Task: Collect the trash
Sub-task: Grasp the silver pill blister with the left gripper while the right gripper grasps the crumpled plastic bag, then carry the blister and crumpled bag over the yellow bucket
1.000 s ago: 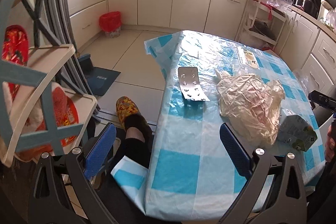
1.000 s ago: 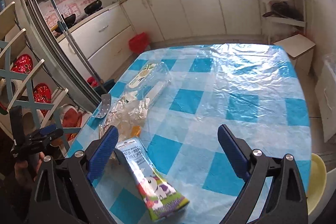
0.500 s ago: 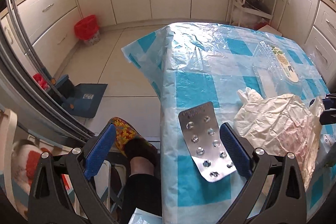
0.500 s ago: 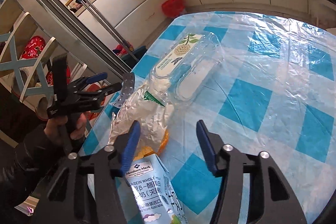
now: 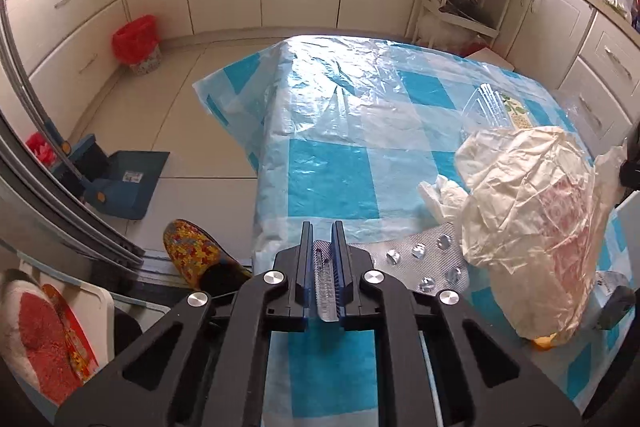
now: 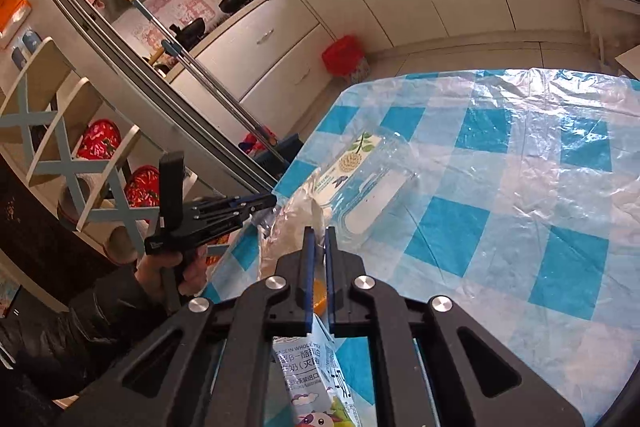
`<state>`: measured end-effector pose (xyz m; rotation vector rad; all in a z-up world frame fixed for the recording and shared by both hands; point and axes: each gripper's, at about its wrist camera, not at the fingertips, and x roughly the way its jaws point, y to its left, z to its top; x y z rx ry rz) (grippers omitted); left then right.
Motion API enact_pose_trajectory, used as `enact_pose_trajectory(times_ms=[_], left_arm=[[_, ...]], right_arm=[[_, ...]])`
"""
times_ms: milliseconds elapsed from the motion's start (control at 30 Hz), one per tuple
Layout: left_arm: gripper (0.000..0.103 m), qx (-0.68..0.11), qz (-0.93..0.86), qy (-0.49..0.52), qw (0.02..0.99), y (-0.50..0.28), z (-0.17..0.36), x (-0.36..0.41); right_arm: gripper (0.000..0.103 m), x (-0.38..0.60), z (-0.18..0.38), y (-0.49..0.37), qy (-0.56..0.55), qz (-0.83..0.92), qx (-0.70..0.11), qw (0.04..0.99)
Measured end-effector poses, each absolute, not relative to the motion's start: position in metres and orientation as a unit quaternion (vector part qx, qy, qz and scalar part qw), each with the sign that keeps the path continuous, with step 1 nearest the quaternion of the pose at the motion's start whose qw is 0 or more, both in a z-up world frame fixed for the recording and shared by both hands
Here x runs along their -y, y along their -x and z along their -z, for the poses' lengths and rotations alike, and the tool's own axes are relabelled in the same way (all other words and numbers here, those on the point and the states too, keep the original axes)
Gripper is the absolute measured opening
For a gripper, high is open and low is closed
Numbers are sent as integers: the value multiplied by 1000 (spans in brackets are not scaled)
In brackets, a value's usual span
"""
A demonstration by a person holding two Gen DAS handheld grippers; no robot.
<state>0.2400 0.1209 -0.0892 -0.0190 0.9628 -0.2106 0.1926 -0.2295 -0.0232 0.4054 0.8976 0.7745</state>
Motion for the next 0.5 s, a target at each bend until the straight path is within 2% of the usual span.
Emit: enact_pose_trajectory(times_ms=[267,500], left_arm=[[1,-445,111,45,887,-198,67,-119],[0,-426,116,83,894,-160,46,-111]], right_arm=[[6,273,3,-179,-279,-366,-352,815],[6,311,-15,-164,-312,-337,-312,832]])
